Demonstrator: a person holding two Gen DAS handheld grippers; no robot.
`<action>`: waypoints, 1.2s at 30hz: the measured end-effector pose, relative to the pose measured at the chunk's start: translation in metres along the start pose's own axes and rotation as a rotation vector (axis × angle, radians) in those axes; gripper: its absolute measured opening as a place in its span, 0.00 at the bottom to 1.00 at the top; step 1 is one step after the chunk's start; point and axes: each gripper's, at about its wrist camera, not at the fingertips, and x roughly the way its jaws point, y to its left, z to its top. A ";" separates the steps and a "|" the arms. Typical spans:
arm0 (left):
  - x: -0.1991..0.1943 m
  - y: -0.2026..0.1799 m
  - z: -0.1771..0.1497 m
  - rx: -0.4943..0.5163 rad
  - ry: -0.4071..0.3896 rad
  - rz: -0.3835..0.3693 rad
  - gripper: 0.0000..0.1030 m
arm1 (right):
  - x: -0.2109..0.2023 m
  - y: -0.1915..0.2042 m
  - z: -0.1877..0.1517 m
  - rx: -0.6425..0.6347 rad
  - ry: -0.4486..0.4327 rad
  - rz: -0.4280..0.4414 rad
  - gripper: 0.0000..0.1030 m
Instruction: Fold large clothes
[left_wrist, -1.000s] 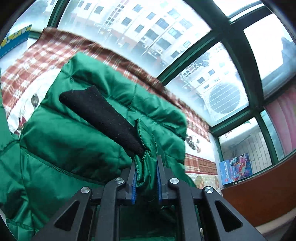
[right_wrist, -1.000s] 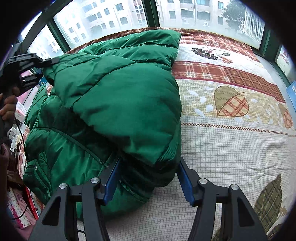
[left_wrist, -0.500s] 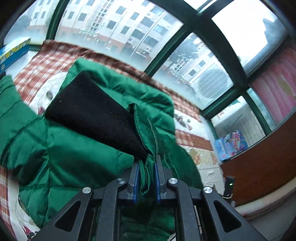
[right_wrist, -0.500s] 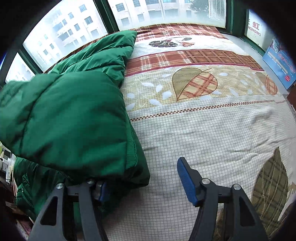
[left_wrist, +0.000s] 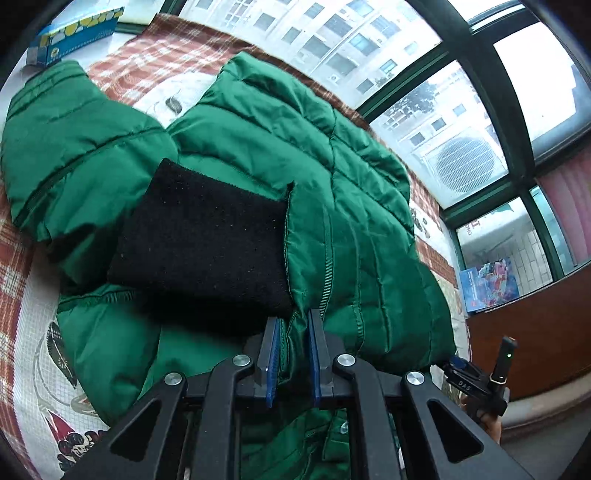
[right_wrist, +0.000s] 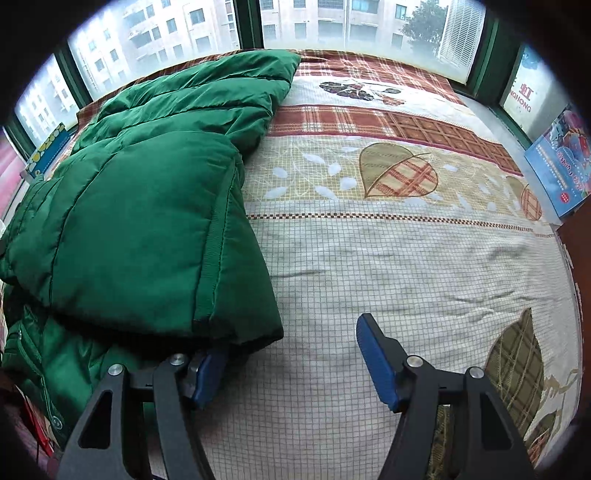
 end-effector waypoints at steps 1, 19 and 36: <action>0.003 0.008 -0.003 -0.013 0.019 -0.020 0.17 | -0.009 0.002 0.000 -0.030 0.012 -0.024 0.70; -0.126 0.107 0.030 -0.147 -0.218 0.167 0.66 | -0.034 0.182 0.061 -0.435 -0.120 0.163 0.72; -0.128 0.330 0.151 -0.625 -0.289 0.202 0.66 | 0.013 0.272 0.067 -0.589 0.120 0.150 0.72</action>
